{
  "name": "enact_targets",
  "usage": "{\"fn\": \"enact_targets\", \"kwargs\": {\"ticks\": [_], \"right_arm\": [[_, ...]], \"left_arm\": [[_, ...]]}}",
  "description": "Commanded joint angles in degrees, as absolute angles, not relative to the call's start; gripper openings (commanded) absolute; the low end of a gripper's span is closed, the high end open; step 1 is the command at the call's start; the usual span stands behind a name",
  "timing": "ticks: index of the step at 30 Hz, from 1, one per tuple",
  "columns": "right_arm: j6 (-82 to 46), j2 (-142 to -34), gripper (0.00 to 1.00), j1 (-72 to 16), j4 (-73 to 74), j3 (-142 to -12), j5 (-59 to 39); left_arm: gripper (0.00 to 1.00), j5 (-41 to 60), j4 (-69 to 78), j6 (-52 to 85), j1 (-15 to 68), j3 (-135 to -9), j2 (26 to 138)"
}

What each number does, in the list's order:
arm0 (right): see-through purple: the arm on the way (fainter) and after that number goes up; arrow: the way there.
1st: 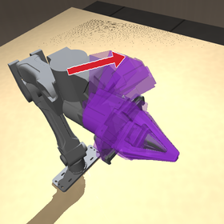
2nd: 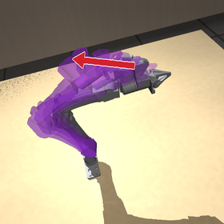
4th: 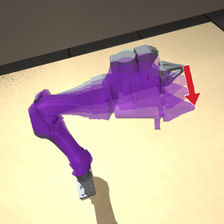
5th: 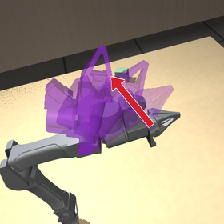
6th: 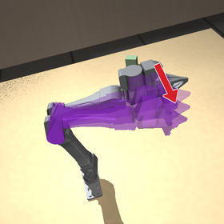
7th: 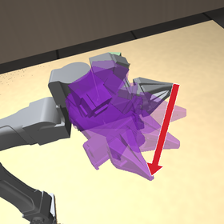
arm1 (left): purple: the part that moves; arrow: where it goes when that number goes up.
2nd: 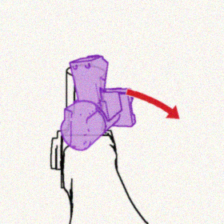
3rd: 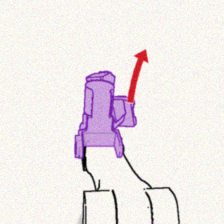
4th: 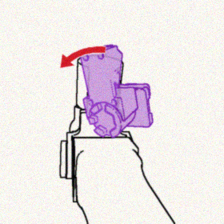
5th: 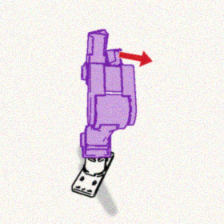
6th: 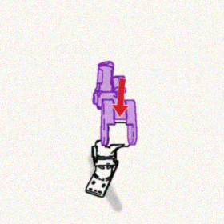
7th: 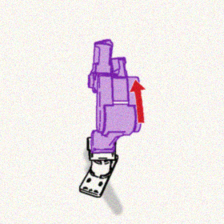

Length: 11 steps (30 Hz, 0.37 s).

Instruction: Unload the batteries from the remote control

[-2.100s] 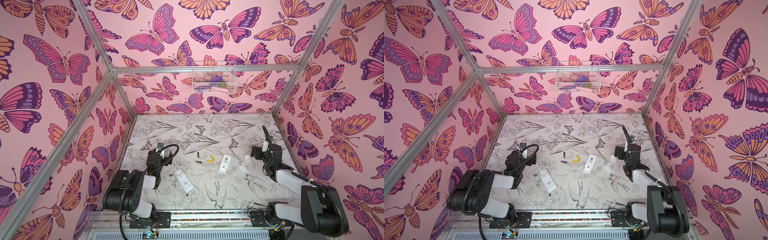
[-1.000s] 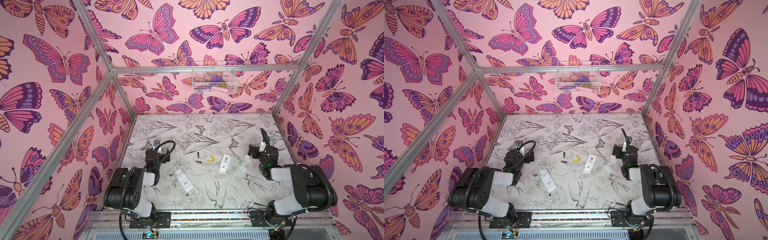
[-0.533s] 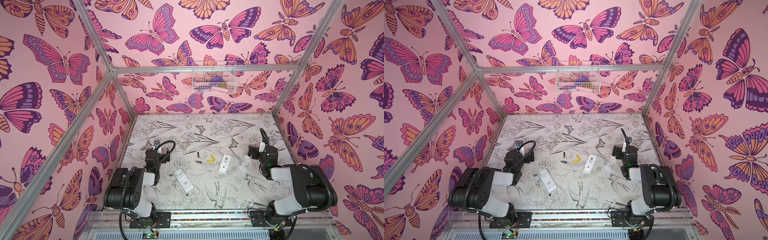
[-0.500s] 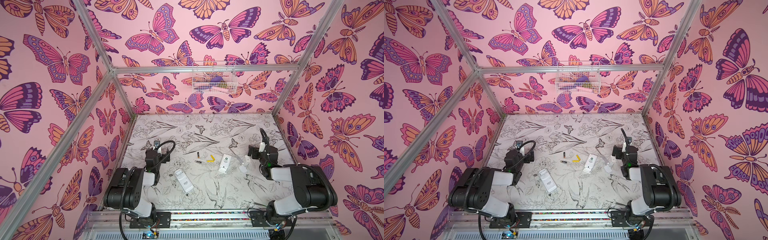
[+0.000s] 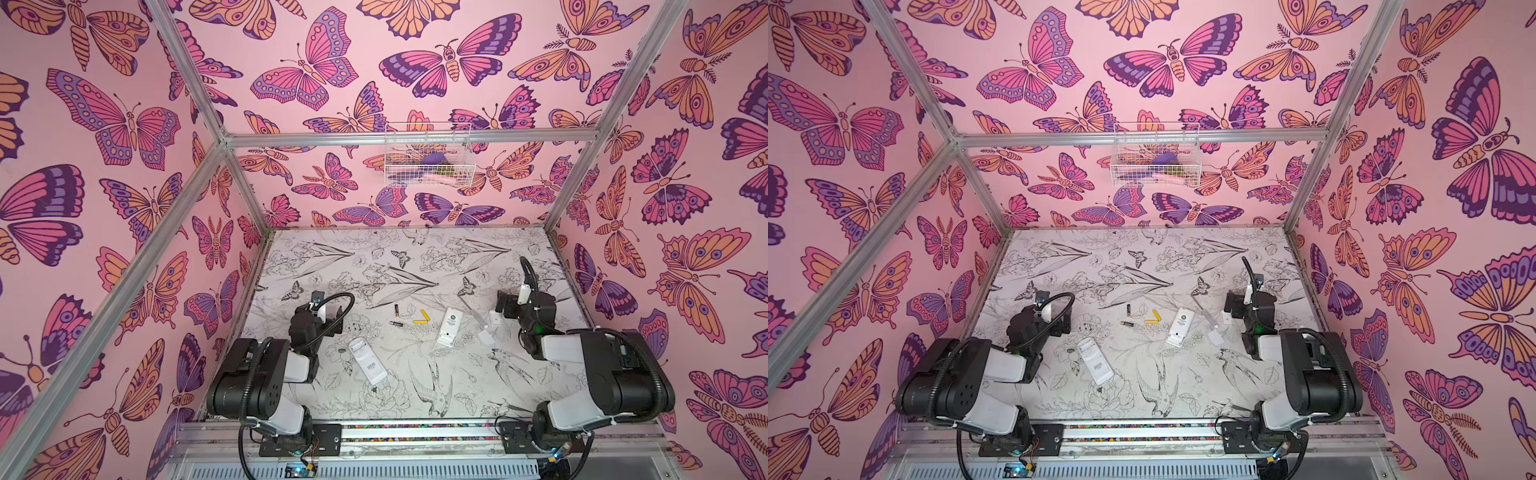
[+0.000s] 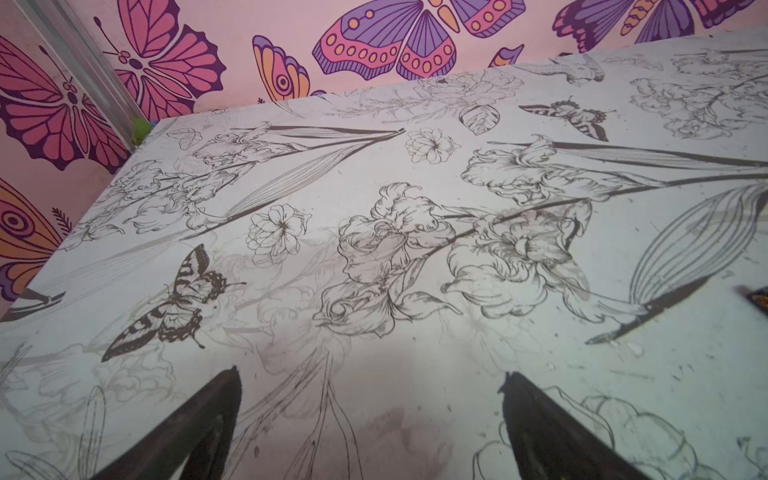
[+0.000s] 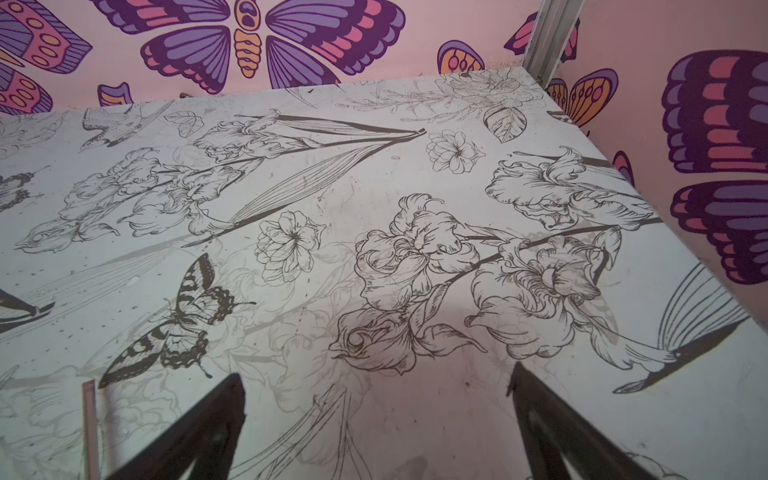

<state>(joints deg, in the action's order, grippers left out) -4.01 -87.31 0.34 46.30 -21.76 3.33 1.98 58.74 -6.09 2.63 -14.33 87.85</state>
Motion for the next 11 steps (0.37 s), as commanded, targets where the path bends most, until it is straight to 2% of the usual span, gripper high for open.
{"fn": "enact_targets", "kwargs": {"ticks": [1, 11], "right_arm": [[-3.34, -86.36, 1.0, 0.35, 46.79, -22.94, 2.72], [-3.34, -86.4, 1.0, 0.31, 46.75, -22.94, 2.73]], "left_arm": [[0.99, -0.73, 54.02, -3.98, 1.91, -18.31, 88.23], [1.0, -2.61, 53.91, -3.52, 2.06, -18.28, 87.61]]}}
